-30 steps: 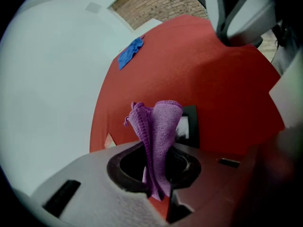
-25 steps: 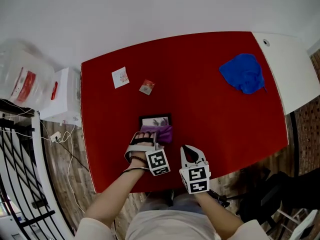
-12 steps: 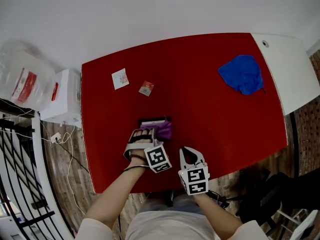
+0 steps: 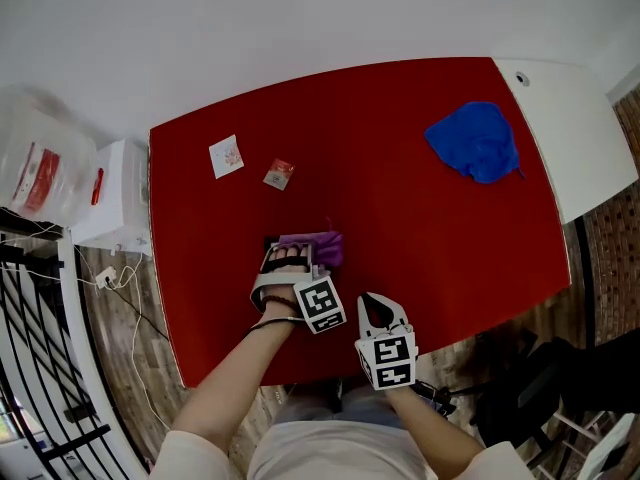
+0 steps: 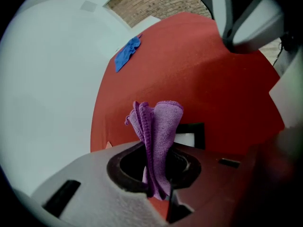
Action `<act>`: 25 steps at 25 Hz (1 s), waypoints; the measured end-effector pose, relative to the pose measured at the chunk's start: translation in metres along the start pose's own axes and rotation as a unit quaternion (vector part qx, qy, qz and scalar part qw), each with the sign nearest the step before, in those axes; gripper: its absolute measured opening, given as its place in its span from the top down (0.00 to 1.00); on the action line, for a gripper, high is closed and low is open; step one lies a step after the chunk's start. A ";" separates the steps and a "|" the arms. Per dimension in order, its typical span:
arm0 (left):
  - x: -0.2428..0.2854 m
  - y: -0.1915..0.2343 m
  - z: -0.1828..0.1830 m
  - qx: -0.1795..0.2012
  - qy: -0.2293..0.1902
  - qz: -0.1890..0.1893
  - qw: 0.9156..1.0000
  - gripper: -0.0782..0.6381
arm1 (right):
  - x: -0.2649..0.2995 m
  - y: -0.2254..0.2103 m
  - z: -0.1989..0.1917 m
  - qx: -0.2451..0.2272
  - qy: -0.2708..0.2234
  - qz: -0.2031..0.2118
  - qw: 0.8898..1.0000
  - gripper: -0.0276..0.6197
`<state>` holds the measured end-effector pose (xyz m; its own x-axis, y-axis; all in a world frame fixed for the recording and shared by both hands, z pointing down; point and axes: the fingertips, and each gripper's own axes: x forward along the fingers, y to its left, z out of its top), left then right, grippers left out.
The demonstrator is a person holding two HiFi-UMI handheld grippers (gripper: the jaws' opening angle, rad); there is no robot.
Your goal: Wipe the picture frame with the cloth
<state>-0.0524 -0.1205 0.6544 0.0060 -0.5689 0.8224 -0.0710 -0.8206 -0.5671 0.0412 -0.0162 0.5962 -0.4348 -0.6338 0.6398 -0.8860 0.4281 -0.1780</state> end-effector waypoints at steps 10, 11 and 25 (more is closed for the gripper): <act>-0.048 -0.069 0.000 0.022 -0.026 -0.009 0.999 0.81 | 0.002 -0.001 0.008 -0.006 -0.010 0.003 1.000 0.95; -0.050 -0.071 0.000 0.020 -0.027 -0.008 0.999 0.81 | 0.001 0.000 0.008 -0.007 -0.010 0.004 1.000 0.95; -0.196 -0.057 -0.044 -0.498 -0.193 0.015 0.845 0.81 | -0.068 0.045 0.028 -0.070 -0.019 0.045 0.996 0.95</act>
<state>-0.0934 0.0404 0.5279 0.3000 -0.7225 0.6229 -0.8805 -0.4609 -0.1105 0.0261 0.0283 0.5236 -0.5203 -0.6112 0.5964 -0.8128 0.5686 -0.1265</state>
